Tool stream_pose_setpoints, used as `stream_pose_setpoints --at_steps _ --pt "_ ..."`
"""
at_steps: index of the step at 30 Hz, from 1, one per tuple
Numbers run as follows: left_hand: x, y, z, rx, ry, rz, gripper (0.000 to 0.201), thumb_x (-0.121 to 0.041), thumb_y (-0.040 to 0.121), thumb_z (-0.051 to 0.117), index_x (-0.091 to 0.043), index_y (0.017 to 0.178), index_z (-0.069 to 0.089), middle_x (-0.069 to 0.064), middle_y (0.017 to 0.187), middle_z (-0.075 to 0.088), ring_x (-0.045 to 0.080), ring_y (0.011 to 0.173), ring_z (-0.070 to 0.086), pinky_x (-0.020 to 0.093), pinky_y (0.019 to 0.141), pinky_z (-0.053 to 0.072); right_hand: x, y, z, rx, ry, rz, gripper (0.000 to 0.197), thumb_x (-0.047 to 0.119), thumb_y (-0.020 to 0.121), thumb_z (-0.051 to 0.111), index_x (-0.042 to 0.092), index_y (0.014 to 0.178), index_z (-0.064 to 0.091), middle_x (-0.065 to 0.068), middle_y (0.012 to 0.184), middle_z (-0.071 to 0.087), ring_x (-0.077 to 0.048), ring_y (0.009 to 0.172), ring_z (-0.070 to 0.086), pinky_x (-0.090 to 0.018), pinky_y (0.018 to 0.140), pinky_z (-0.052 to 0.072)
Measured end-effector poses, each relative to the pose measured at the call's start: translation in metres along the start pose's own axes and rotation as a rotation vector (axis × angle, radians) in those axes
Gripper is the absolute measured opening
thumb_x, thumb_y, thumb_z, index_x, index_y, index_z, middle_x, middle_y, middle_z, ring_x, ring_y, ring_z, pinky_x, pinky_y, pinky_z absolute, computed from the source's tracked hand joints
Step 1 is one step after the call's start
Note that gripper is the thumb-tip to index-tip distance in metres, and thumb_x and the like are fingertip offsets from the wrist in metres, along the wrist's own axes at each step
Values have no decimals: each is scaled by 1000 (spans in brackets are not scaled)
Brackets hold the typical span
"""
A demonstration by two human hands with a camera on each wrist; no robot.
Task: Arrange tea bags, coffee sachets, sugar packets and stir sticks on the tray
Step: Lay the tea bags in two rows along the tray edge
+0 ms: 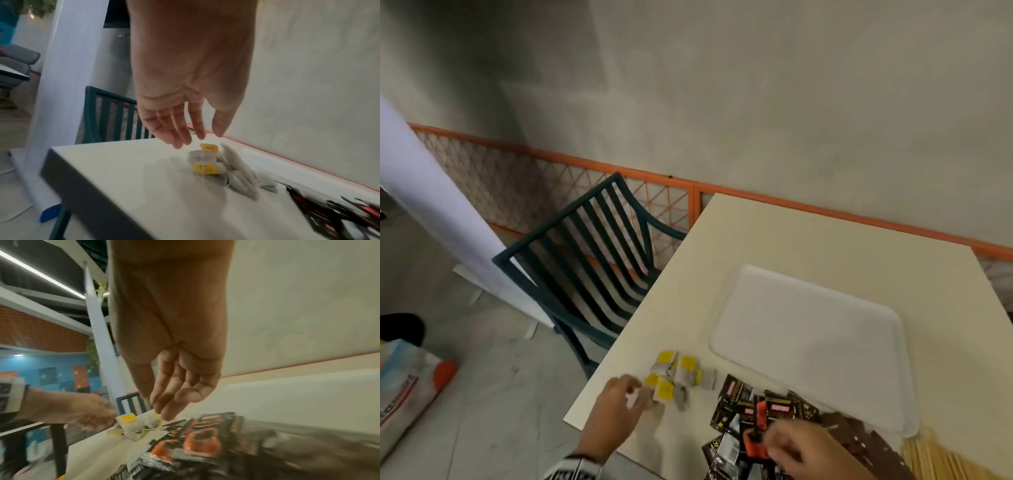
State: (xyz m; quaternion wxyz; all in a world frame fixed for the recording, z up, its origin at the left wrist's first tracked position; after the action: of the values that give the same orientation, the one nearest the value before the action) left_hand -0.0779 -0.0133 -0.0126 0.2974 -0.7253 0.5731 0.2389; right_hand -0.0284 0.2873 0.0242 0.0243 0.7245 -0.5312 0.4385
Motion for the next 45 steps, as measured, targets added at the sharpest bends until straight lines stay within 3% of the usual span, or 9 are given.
stream_pose_setpoints --at_steps 4,9,18,24,27,33,37,42,45 --pt "1 25 14 126 -40 -237 76 -57 74 66 -15 131 40 11 128 42 30 119 47 39 100 41 61 75 11 -131 -109 -49 20 27 92 49 22 109 57 13 95 53 0 86 51 -21 86 44" --pt "-2 40 33 257 105 -274 113 -71 58 68 -20 144 16 9 137 29 31 131 33 39 105 35 73 137 14 -300 -188 56 37 35 94 44 17 126 44 -5 125 49 -22 118 43 -31 97 36" --pt "-10 40 46 356 -178 -75 57 -13 75 72 -19 127 50 2 104 50 7 76 52 10 46 44 61 178 31 -244 -381 282 53 44 91 48 8 128 38 -12 132 42 -29 123 39 -37 99 36" --pt "-8 44 40 266 -346 -22 36 -3 74 71 -29 96 61 -12 89 61 5 77 56 8 62 43 54 189 32 -171 -214 262 13 20 88 55 9 82 55 -12 94 48 -32 109 55 -25 64 38" --pt "-3 46 33 228 -479 -48 27 -1 78 69 -23 92 63 -7 92 63 8 77 57 10 61 47 52 178 17 -212 -104 246 17 13 87 52 5 97 63 -14 104 57 -29 108 54 -27 75 40" --pt "17 52 23 190 -732 -147 22 1 80 66 -17 92 64 6 94 66 23 81 58 35 65 49 43 149 -17 -395 335 187 15 11 84 56 24 77 53 6 76 54 -18 79 56 -28 64 49" --pt "30 53 23 208 -812 -201 21 -7 78 71 -19 95 67 9 101 66 27 84 58 41 71 46 60 149 12 -192 550 112 18 11 82 64 25 91 56 3 80 56 -9 62 54 -23 50 46" --pt "25 48 24 236 -838 -204 22 -1 83 64 -12 102 64 16 106 64 29 86 59 43 74 48 78 162 52 -72 -25 51 54 22 83 66 15 131 41 -7 127 41 -22 117 45 -28 94 39" --pt "25 44 24 234 -853 -214 24 0 82 63 -9 104 63 17 109 64 31 89 59 49 82 48 77 163 67 -21 -200 61 62 22 81 67 12 135 37 -10 134 33 -27 123 36 -34 101 35"
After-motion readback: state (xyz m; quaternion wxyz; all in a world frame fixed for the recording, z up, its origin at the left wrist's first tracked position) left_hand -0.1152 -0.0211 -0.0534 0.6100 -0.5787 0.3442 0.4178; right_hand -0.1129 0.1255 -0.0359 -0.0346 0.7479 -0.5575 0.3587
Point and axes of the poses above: each hand's wrist, its own y-axis towards the middle knuckle, its own z-axis out of the palm, x = y × z, the point moved 8 cm from there along y, towards the middle knuckle
